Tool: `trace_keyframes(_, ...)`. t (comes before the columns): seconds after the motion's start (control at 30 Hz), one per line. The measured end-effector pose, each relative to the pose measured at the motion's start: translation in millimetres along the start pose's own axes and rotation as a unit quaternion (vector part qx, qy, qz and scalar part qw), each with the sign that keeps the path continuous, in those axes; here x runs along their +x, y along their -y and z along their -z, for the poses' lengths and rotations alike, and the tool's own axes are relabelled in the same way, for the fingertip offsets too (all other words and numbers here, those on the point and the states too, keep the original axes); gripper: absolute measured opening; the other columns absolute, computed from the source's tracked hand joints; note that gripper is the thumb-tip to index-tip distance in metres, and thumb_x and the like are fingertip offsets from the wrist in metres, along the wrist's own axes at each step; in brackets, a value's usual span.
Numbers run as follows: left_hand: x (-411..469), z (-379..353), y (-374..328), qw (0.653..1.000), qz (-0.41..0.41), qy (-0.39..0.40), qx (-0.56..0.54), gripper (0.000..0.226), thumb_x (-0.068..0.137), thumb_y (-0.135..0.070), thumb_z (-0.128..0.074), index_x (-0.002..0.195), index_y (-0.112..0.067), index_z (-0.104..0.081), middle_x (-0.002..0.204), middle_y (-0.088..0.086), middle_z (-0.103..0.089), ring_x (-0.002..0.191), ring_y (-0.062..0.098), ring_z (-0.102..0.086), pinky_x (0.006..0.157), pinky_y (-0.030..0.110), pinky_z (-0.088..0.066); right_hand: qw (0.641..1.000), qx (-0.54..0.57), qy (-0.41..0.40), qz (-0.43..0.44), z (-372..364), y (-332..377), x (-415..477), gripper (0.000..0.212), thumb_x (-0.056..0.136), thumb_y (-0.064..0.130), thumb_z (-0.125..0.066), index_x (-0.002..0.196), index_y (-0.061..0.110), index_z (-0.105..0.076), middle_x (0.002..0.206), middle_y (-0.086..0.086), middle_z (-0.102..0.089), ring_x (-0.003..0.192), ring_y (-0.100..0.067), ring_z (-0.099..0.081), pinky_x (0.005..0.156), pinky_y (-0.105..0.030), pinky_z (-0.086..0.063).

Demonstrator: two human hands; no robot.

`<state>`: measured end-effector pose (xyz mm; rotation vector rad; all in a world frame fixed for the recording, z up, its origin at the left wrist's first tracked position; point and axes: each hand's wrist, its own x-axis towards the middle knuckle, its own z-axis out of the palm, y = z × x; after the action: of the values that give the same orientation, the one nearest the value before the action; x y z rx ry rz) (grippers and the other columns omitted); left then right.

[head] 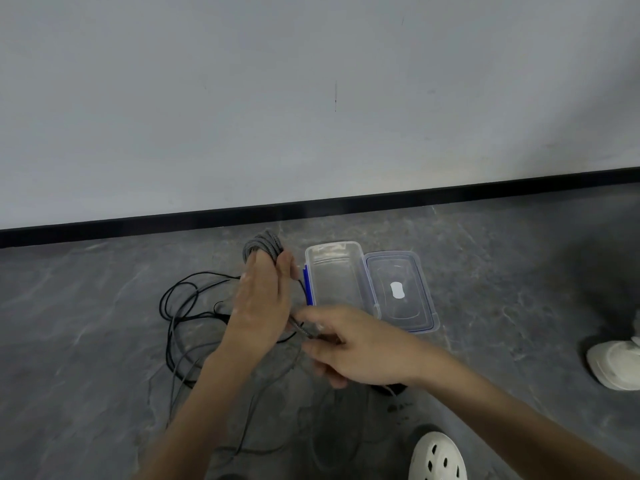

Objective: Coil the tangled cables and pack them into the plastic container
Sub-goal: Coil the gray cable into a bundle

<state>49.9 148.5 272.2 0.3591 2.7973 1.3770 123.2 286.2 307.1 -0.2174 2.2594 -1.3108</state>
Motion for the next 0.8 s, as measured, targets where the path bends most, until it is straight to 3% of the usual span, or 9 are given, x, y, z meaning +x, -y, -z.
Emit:
trace_keyframes(0.1,3,3,5,0.999,-0.005,0.039,0.016,0.040,0.103,-0.033,-0.032,0.079,-0.011,-0.055,0.068,-0.009,-0.044,0.057,-0.003,-0.048,0.056,0.010,-0.036,0.996,-0.041,-0.077,0.014,3,-1,2,0.022,0.101,0.014,-0.043,0.099,0.010,-0.064,0.057,0.011,-0.052,0.047,0.003,-0.050,0.052,-0.011,-0.038)
trace_keyframes(0.17,4,5,8,0.997,-0.003,0.079,0.012,0.043,0.103,-0.033,-0.032,0.077,-0.009,-0.056,0.065,-0.008,-0.048,0.057,-0.004,-0.051,0.056,0.009,-0.036,0.991,-0.068,-0.116,0.025,7,-3,3,0.026,0.101,0.013,-0.043,0.089,0.009,-0.066,0.054,0.016,-0.056,0.050,0.000,-0.051,0.056,-0.020,-0.043)
trace_keyframes(0.3,2,6,9,0.983,-0.018,0.168,0.069,0.043,0.103,-0.035,-0.027,0.087,-0.007,-0.056,0.071,-0.003,-0.051,0.066,0.005,-0.050,0.063,0.007,-0.035,0.971,-0.171,-0.161,0.041,14,-6,3,0.026,0.101,0.018,-0.042,0.097,0.012,-0.067,0.072,-0.001,-0.064,0.063,-0.018,-0.058,0.064,-0.038,-0.048)
trace_keyframes(0.37,-2,7,4,0.977,-0.035,0.205,0.041,0.043,0.105,-0.031,-0.025,0.075,-0.018,-0.053,0.063,-0.007,-0.049,0.064,-0.001,-0.051,0.065,0.007,-0.034,0.955,-0.230,-0.178,0.052,17,-7,2,0.023,0.101,0.022,-0.043,0.097,0.015,-0.065,0.075,0.001,-0.062,0.066,-0.018,-0.057,0.064,-0.039,-0.048)
trace_keyframes(0.43,-3,8,-2,0.968,-0.028,0.248,0.002,0.055,0.102,-0.043,-0.017,0.065,-0.020,-0.052,0.059,-0.010,-0.053,0.062,-0.004,-0.052,0.068,0.008,-0.034,0.931,-0.302,-0.190,0.071,20,-7,2,0.019,0.101,0.022,-0.044,0.099,0.017,-0.062,0.085,0.002,-0.066,0.075,-0.019,-0.060,0.066,-0.037,-0.046)
trace_keyframes(0.53,-6,11,-6,0.942,0.017,0.332,-0.043,0.072,0.092,-0.061,-0.010,0.078,-0.012,-0.061,0.064,-0.012,-0.058,0.064,-0.003,-0.052,0.070,0.011,-0.036,0.900,-0.374,-0.203,0.093,29,-9,2,0.015,0.101,0.023,-0.048,0.102,0.017,-0.061,0.089,0.004,-0.063,0.078,-0.018,-0.058,0.066,-0.038,-0.048)
trace_keyframes(0.6,-9,13,-8,0.919,0.048,0.385,-0.071,0.066,0.093,-0.063,-0.014,0.088,-0.018,-0.062,0.069,-0.013,-0.061,0.074,-0.003,-0.056,0.075,0.012,-0.038,0.888,-0.385,-0.228,0.105,38,-10,0,0.023,0.099,0.034,-0.051,0.093,0.014,-0.061,0.083,0.004,-0.061,0.072,-0.015,-0.055,0.061,-0.038,-0.047)
trace_keyframes(0.7,-13,14,-15,0.891,0.073,0.429,-0.127,0.053,0.092,-0.063,-0.020,0.085,-0.029,-0.060,0.068,-0.021,-0.061,0.078,-0.007,-0.058,0.080,0.007,-0.039,0.884,-0.382,-0.247,0.106,50,-13,0,0.037,0.093,0.046,-0.049,0.087,0.013,-0.064,0.081,0.004,-0.061,0.069,-0.010,-0.049,0.057,-0.032,-0.044)
trace_keyframes(0.8,-13,13,-18,0.887,0.069,0.426,-0.162,0.049,0.096,-0.059,-0.024,0.081,-0.026,-0.057,0.066,-0.014,-0.057,0.070,-0.002,-0.053,0.072,0.005,-0.039,0.885,-0.402,-0.221,0.075,53,-16,5,0.046,0.093,0.052,-0.038,0.096,0.017,-0.068,0.088,0.005,-0.064,0.084,-0.013,-0.056,0.077,-0.033,-0.045)
